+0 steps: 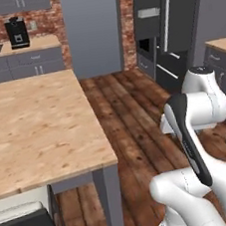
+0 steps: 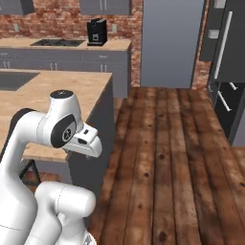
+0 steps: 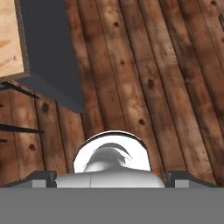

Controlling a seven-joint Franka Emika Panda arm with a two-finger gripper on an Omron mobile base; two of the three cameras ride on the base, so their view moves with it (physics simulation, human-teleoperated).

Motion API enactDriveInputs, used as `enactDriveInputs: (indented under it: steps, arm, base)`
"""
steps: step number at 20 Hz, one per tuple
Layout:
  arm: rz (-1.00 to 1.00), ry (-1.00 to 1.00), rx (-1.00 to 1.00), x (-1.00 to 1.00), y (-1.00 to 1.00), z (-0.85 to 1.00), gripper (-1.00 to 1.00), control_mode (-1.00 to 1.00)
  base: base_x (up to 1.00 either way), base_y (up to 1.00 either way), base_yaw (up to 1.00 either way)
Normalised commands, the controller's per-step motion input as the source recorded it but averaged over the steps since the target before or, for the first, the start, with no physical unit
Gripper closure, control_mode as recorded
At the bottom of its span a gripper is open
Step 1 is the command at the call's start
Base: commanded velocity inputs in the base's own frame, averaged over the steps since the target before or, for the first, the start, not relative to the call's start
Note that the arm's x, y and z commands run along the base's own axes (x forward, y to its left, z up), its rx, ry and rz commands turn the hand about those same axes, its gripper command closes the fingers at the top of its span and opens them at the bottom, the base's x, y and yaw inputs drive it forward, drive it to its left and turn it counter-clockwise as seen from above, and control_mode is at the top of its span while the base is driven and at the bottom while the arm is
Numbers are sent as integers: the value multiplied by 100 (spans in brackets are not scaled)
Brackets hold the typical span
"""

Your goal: Pick up the tangerine and kiwi from the fridge and place one fruit on each plate on the dining counter.

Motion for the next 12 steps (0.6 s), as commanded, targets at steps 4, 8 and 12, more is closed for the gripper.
enactDriveInputs:
  steps: [4, 8, 12]
  arm:
    - [0, 0, 0, 0, 0, 0, -100, 100]
    - [0, 0, 0, 0, 0, 0, -100, 100]
    - [0, 0, 0, 0, 0, 0, -100, 100]
  base:
    - [70, -100, 18]
    - [96, -86, 13]
    - [99, -38, 1]
